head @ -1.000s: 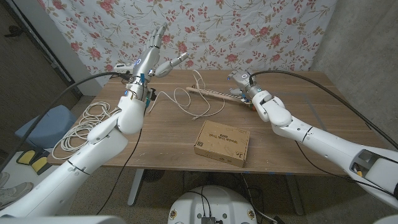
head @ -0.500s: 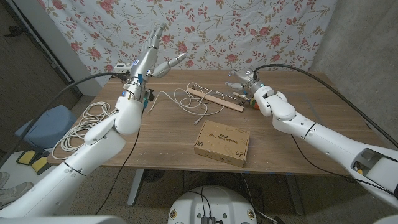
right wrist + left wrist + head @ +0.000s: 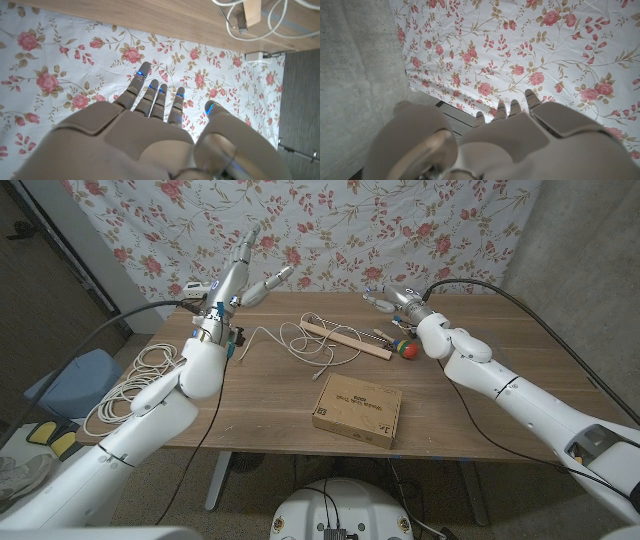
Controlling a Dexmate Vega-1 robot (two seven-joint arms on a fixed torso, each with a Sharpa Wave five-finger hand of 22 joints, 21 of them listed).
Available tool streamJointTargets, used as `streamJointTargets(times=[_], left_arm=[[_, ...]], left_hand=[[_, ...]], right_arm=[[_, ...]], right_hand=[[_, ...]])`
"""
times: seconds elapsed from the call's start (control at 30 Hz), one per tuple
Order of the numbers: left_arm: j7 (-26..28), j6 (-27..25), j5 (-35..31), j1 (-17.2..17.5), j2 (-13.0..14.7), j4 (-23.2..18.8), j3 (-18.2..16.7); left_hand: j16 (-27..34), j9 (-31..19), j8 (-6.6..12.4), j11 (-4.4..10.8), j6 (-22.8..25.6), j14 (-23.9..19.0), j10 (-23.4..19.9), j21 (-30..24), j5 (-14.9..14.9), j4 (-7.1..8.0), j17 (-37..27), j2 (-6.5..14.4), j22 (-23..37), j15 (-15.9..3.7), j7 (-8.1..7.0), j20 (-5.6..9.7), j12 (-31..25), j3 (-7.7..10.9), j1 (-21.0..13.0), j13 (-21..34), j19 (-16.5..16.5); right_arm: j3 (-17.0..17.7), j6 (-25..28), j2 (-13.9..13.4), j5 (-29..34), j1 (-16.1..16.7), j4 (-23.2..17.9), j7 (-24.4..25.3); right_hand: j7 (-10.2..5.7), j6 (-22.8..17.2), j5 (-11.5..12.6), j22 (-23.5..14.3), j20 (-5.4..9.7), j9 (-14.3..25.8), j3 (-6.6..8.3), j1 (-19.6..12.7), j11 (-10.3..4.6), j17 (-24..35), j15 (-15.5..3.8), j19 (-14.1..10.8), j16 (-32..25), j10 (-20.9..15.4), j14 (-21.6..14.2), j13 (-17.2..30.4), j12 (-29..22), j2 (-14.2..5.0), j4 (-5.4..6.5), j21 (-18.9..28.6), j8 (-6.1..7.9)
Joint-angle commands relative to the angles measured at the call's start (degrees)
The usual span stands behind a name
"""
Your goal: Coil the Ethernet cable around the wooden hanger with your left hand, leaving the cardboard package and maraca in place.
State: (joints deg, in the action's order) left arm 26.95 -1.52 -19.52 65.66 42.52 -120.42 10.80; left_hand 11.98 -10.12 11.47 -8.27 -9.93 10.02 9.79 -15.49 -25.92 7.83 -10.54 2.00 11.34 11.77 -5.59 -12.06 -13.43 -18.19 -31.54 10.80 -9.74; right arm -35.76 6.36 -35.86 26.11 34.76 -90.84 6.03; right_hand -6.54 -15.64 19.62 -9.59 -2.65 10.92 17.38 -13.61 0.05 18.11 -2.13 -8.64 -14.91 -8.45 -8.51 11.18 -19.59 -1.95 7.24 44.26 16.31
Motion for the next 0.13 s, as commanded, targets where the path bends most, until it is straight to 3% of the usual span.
streamJointTargets(times=[0.03, 0.13], left_arm=[[-1.6, 0.9, 6.9, 0.5, -1.8, 3.4, 0.4], [-2.1, 0.6, 8.7, 0.2, -2.1, 4.1, 0.7]], left_hand=[[-0.1, -0.2, 0.07, -0.06, -11.2, 6.2, 10.8, -0.3, 0.3, 0.11, -0.1, 0.8, 0.1, 0.05, -0.16, -0.27, -0.2, 0.13, -0.1, 0.1, -6.1], [-0.5, -0.2, -0.24, -0.26, -11.7, 6.8, 11.6, -0.2, 0.5, 0.13, -0.1, 1.2, 0.1, 0.12, 0.2, -0.32, 0.2, 0.2, 0.0, 0.1, -6.0]], right_arm=[[8.0, -16.1, 5.8, -29.1, 2.5, 8.9, 3.3], [8.3, -19.6, 6.6, -32.4, 2.8, 10.1, 2.7]], right_hand=[[0.52, -0.9, -0.3, 0.0, -8.13, 0.0, -0.41, 0.8, 0.43, -2.4, 2.95, 4.8, 2.4, 0.4, 4.2, -0.1, 2.3, 0.77, -0.98, -4.6, -1.27], [0.81, -1.1, -0.4, 0.0, -9.26, 0.0, -0.61, 1.3, 0.5, -2.7, 3.6, 5.8, 2.5, 0.5, 4.5, 0.0, 2.7, 0.78, -0.91, -5.6, -1.53]])
